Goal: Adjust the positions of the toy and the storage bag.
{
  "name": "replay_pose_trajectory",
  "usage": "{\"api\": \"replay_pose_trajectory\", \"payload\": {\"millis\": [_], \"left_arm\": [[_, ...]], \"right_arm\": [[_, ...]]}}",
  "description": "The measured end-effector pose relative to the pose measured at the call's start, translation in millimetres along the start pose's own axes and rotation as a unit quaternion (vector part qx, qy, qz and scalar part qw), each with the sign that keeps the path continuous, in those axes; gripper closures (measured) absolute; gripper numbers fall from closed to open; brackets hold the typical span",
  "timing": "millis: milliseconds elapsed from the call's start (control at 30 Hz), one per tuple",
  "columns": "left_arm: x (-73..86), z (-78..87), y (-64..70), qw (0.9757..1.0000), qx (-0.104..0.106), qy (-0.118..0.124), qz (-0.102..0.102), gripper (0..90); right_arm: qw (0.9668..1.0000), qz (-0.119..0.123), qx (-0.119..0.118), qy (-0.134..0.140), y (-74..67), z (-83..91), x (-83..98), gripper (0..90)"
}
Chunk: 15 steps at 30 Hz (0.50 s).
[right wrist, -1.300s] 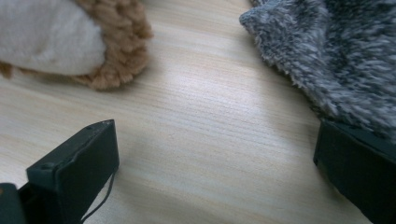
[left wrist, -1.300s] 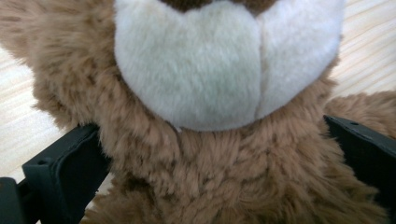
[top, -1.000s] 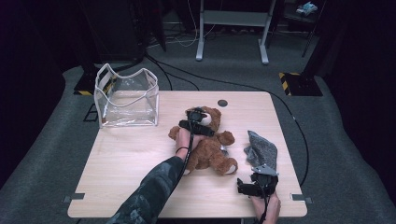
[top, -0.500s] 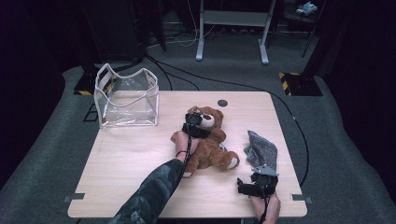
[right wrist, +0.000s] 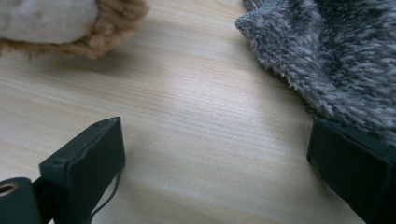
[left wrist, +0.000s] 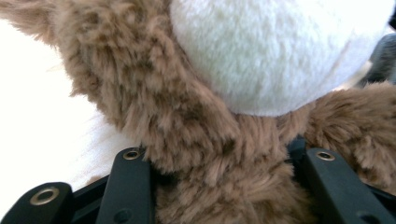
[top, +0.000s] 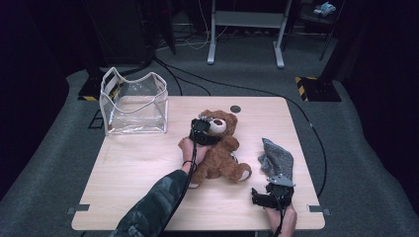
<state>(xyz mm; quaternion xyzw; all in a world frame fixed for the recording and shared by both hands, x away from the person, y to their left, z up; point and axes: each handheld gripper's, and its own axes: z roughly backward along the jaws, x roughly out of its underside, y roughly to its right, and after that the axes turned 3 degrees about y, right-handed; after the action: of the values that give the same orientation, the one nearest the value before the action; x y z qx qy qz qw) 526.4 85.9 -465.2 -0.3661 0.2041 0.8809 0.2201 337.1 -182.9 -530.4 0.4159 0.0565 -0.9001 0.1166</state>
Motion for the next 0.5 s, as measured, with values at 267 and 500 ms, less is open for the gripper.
{"api": "replay_pose_trajectory", "payload": {"millis": [267,500], "left_arm": [[-2.9,16.8,-1.9,0.9995,0.011,0.029,0.002,55.0],[-4.2,33.2,-7.4,0.9984,0.015,0.055,0.000,55.5]], "right_arm": [[1.0000,-0.002,0.003,-0.001,-0.2,0.4,0.1,4.1],[1.0000,0.001,0.002,-0.002,0.3,0.5,0.3,4.3]]}}
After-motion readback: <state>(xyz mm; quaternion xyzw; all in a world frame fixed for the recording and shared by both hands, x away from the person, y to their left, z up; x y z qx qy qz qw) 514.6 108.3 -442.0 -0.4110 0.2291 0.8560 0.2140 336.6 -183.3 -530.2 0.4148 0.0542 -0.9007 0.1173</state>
